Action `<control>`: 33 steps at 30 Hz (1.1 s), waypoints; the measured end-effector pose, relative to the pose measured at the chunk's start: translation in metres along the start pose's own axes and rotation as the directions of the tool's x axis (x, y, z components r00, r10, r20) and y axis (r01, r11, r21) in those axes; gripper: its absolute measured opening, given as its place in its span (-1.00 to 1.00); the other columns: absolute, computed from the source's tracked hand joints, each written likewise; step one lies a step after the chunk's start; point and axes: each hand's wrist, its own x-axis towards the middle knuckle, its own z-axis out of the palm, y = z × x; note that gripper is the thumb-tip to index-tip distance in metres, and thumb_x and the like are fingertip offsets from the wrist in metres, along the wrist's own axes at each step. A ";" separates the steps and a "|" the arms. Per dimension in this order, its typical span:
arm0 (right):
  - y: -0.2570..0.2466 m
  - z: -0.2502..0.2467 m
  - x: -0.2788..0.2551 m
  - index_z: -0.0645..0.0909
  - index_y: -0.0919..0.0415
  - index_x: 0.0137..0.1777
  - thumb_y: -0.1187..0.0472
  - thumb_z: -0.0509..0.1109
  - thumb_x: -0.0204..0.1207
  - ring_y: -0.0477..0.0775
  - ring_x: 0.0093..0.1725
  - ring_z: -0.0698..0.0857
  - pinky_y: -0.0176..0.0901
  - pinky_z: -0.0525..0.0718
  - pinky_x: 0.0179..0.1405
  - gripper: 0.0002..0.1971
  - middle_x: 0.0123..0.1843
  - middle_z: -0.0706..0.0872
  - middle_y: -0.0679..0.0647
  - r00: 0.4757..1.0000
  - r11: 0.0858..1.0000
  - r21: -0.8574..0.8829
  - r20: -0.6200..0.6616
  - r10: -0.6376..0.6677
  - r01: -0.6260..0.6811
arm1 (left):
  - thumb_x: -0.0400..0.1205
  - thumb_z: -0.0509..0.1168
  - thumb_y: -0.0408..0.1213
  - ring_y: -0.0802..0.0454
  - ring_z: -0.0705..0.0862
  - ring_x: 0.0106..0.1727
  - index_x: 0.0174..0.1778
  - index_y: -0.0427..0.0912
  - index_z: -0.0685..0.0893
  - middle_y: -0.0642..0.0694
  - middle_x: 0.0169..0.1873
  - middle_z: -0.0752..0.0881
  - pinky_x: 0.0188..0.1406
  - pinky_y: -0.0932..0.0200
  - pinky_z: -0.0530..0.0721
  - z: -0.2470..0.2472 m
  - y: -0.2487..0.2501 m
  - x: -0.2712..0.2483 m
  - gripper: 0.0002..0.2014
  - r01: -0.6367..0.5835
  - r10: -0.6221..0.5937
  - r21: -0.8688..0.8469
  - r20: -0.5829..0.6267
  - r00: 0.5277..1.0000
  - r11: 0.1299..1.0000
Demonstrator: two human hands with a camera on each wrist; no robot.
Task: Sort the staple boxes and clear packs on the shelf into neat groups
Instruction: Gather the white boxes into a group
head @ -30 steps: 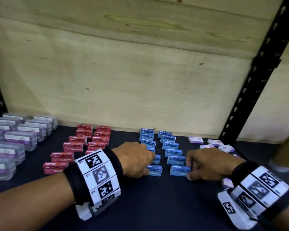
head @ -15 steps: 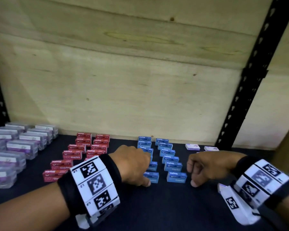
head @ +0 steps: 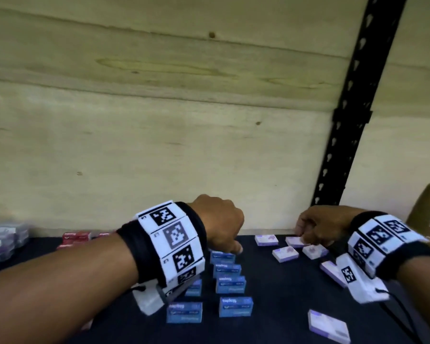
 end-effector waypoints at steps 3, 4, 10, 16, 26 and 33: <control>0.010 -0.009 0.021 0.71 0.00 0.01 0.17 0.51 0.53 -0.10 -0.15 0.69 -0.28 0.64 -0.21 -0.90 -0.06 0.77 -0.07 0.999 0.991 -0.134 -0.032 0.024 -0.028 | 0.62 0.27 0.22 -0.14 0.70 0.03 0.17 -0.10 0.69 -0.09 0.09 0.70 -0.07 0.01 0.67 0.000 0.003 0.041 -0.54 -0.005 0.005 -0.004 0.027 1.000 1.000; 0.012 -0.009 0.028 0.71 0.00 0.05 0.18 0.49 0.54 -0.06 -0.03 0.70 -0.24 0.67 -0.07 -0.88 0.01 0.76 -0.07 0.999 0.983 -0.180 -0.035 0.023 -0.029 | 0.62 0.27 0.21 -0.14 0.70 0.04 0.18 -0.10 0.68 -0.09 0.09 0.70 -0.07 0.01 0.66 0.001 0.003 0.052 -0.54 -0.004 0.005 -0.014 0.039 0.999 1.000; 0.023 -0.007 0.061 0.69 0.23 0.34 0.12 0.46 0.59 0.10 0.31 0.68 -0.38 0.54 0.08 -0.64 0.30 0.74 0.06 0.999 0.961 -0.274 0.021 0.029 -0.022 | 0.64 0.31 0.12 -0.15 0.73 -0.01 0.12 -0.20 0.73 -0.13 0.03 0.75 -0.01 -0.02 0.73 0.009 0.007 0.118 -0.57 -0.032 0.041 -0.084 0.110 0.993 0.996; 0.032 0.003 0.077 0.73 0.13 0.27 0.03 0.56 0.45 0.18 0.27 0.72 -0.15 0.65 0.20 -0.60 0.24 0.77 0.15 0.998 0.953 -0.299 0.032 0.059 -0.047 | 0.63 0.33 0.10 -0.10 0.67 -0.22 -0.13 -0.26 0.72 -0.09 -0.25 0.72 -0.22 0.12 0.63 0.018 0.020 0.155 -0.58 -0.040 0.058 -0.116 0.155 0.986 0.992; 0.025 0.001 0.073 0.77 0.11 0.20 0.04 0.60 0.44 -0.01 0.06 0.68 -0.21 0.65 0.05 -0.65 0.02 0.75 -0.06 0.994 0.960 -0.281 0.103 0.033 -0.003 | 0.62 0.38 0.02 -0.03 0.58 -0.27 -0.03 -0.21 0.73 -0.05 -0.25 0.63 -0.36 0.22 0.47 0.030 0.035 0.171 -0.68 -0.068 0.077 -0.056 0.182 0.980 0.996; 0.031 0.003 0.075 0.67 0.00 -0.09 0.04 0.69 0.32 -0.06 -0.15 0.69 -0.15 0.72 0.03 -0.73 -0.22 0.71 -0.14 0.997 0.973 -0.229 0.068 -0.023 0.038 | 0.48 0.54 0.01 -0.12 0.72 -0.03 0.12 -0.25 0.73 -0.14 -0.01 0.76 -0.19 0.15 0.59 0.030 0.032 0.173 -0.55 -0.060 0.081 -0.114 0.193 0.978 0.992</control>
